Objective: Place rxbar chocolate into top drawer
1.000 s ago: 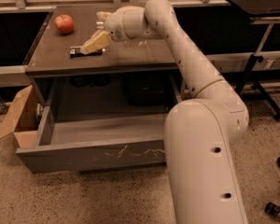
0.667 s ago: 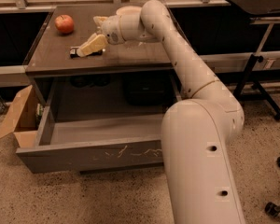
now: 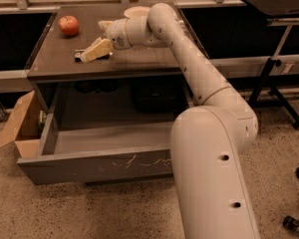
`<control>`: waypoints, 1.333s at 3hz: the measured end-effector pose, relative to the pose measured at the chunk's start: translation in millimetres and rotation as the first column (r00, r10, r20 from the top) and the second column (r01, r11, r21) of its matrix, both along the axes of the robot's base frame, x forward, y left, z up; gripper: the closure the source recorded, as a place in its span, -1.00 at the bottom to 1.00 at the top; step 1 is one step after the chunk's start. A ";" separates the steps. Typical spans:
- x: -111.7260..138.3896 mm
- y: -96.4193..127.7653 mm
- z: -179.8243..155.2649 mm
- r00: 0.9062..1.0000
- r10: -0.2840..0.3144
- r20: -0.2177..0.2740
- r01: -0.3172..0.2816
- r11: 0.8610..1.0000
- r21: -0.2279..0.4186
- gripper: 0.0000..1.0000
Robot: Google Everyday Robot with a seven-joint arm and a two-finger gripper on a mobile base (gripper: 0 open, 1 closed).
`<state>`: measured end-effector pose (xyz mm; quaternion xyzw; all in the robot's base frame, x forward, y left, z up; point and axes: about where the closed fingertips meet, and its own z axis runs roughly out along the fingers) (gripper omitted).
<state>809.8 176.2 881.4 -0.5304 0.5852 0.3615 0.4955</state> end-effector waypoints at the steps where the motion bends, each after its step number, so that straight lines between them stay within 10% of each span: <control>1: 0.6 4.3 -3.6 1.000 -0.001 -0.012 0.002 1.000 0.013 -1.00; 4: 17.2 10.5 -29.6 0.989 -0.080 -0.123 0.080 0.997 -0.010 -1.00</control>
Offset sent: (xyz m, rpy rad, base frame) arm 0.0133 0.0138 -0.0212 0.0522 0.0869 -0.0290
